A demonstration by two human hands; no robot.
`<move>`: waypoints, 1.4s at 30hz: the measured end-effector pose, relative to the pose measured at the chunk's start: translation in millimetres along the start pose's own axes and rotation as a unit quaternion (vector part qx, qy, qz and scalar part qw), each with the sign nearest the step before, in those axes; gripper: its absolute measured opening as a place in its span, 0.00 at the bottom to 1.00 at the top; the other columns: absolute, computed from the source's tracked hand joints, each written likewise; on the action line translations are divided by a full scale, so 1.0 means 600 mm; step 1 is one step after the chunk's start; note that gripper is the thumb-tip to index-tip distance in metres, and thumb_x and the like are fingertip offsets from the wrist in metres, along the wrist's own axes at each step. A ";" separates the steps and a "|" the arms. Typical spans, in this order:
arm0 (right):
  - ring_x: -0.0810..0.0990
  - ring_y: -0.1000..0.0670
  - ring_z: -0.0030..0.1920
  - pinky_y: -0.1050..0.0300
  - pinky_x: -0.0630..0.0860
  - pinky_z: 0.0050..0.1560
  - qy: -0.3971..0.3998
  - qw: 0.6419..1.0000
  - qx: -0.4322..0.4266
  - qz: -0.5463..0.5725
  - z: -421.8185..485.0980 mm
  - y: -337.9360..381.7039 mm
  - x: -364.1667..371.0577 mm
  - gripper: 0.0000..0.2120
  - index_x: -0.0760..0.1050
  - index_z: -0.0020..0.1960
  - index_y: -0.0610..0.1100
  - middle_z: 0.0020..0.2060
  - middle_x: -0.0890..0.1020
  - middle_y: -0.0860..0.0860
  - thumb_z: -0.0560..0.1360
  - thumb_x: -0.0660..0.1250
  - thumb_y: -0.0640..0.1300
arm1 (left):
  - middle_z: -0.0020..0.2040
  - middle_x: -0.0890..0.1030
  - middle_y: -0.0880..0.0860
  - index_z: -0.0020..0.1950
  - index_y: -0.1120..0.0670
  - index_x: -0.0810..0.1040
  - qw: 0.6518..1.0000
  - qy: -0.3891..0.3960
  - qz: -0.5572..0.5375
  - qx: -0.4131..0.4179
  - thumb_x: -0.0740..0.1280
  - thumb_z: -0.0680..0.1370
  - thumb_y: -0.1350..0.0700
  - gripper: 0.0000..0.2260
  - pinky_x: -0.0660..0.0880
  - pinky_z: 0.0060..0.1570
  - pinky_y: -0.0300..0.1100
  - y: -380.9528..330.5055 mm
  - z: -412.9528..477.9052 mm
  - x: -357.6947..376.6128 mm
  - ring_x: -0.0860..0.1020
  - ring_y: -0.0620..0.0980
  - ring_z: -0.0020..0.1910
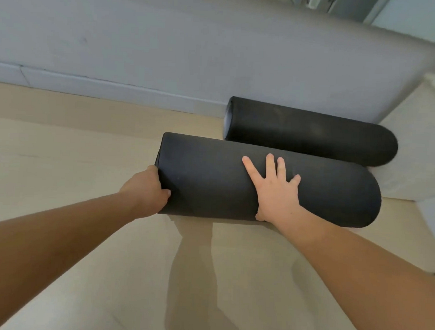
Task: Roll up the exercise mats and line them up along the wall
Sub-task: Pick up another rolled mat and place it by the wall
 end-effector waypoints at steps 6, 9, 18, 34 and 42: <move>0.40 0.29 0.82 0.25 0.72 0.64 0.008 0.995 0.098 0.026 0.015 -0.118 0.036 0.69 0.22 0.79 0.59 0.82 0.35 0.39 0.70 0.81 0.47 | 0.60 0.80 0.55 0.67 0.53 0.70 0.999 -0.002 0.004 0.049 0.64 0.86 0.52 0.11 0.79 0.52 0.50 -0.140 0.023 0.089 0.80 0.57 0.53; 0.39 0.31 0.83 0.24 0.73 0.64 -0.006 0.996 0.061 0.062 0.015 -0.130 0.046 0.73 0.25 0.80 0.62 0.82 0.33 0.45 0.64 0.84 0.57 | 0.57 0.80 0.54 0.65 0.53 0.71 0.998 -0.010 0.006 0.057 0.65 0.86 0.52 0.09 0.77 0.49 0.48 -0.193 0.028 0.119 0.79 0.55 0.51; 0.40 0.31 0.83 0.20 0.68 0.66 -0.014 0.996 0.053 0.064 0.041 -0.155 0.054 0.73 0.26 0.80 0.61 0.84 0.39 0.45 0.63 0.85 0.61 | 0.53 0.83 0.57 0.58 0.53 0.72 0.997 -0.019 -0.070 0.030 0.68 0.84 0.54 0.07 0.83 0.52 0.57 -0.230 0.052 0.142 0.83 0.59 0.49; 0.40 0.32 0.83 0.21 0.57 0.74 -0.047 0.997 -0.057 0.016 0.055 -0.107 0.048 0.76 0.23 0.80 0.57 0.83 0.38 0.40 0.61 0.82 0.70 | 0.68 0.77 0.48 0.78 0.48 0.64 0.985 0.000 -0.153 0.084 0.75 0.79 0.56 0.31 0.78 0.61 0.51 -0.240 0.066 0.119 0.78 0.56 0.65; 0.43 0.32 0.83 0.22 0.54 0.75 -0.035 0.997 -0.066 0.013 0.053 -0.131 0.062 0.73 0.26 0.81 0.58 0.83 0.42 0.40 0.62 0.81 0.70 | 0.64 0.80 0.51 0.77 0.49 0.61 0.993 -0.016 -0.024 0.111 0.74 0.80 0.54 0.31 0.81 0.56 0.51 -0.260 0.072 0.142 0.81 0.56 0.56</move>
Point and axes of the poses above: each hand's wrist, its own z-axis towards the middle knuckle, its own x-axis out of the palm, y = z × x, the point moved 1 cm from there along z, towards the middle knuckle
